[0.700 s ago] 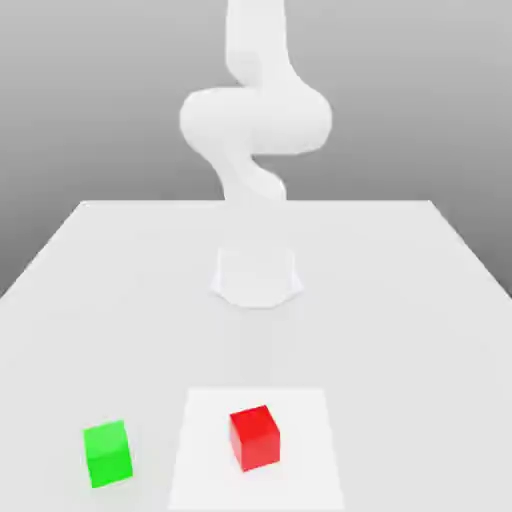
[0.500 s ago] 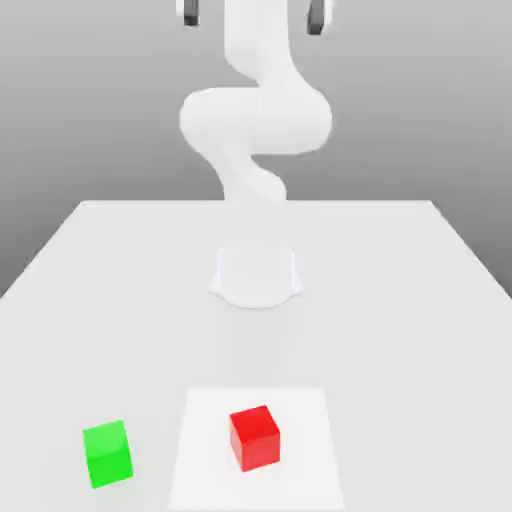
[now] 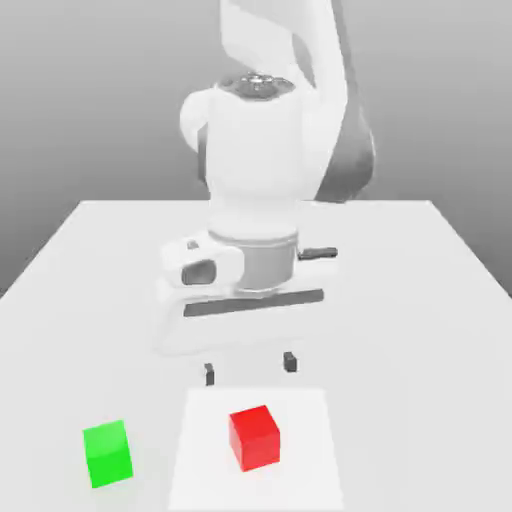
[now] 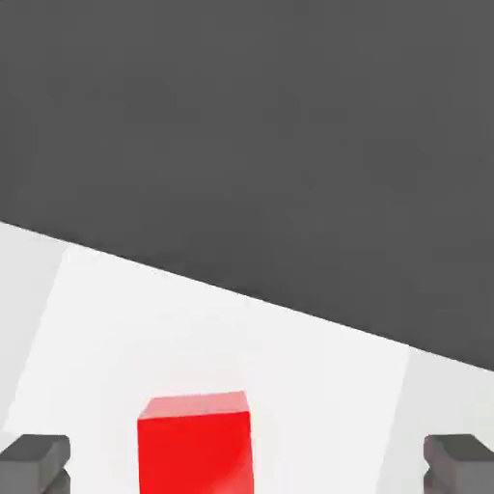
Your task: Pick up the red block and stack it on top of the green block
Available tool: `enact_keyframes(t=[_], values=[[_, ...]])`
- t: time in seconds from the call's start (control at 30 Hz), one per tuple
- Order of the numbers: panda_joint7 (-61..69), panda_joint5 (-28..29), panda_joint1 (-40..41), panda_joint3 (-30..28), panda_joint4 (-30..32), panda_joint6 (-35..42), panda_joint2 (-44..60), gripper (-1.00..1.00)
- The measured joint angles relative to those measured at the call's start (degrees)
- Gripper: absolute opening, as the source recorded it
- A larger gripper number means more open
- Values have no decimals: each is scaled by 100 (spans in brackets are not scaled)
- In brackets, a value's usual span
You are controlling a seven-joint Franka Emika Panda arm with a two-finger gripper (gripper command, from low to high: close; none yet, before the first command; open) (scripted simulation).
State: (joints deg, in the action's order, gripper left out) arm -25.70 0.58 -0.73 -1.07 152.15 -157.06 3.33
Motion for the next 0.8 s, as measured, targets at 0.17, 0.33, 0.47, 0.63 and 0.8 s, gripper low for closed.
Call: enact_keyframes(t=[0.17, 0.33, 0.47, 0.63, 0.8], values=[[150, -110, 42, 58, -56, -823, 1032, 0], [155, -114, 48, 67, -100, -1093, 1353, -100], [148, -105, 57, 74, -97, -1074, 1333, -100], [128, -80, 61, 72, 38, -304, 424, -100], [982, -163, 1043, -493, -472, 468, 173, -100]])
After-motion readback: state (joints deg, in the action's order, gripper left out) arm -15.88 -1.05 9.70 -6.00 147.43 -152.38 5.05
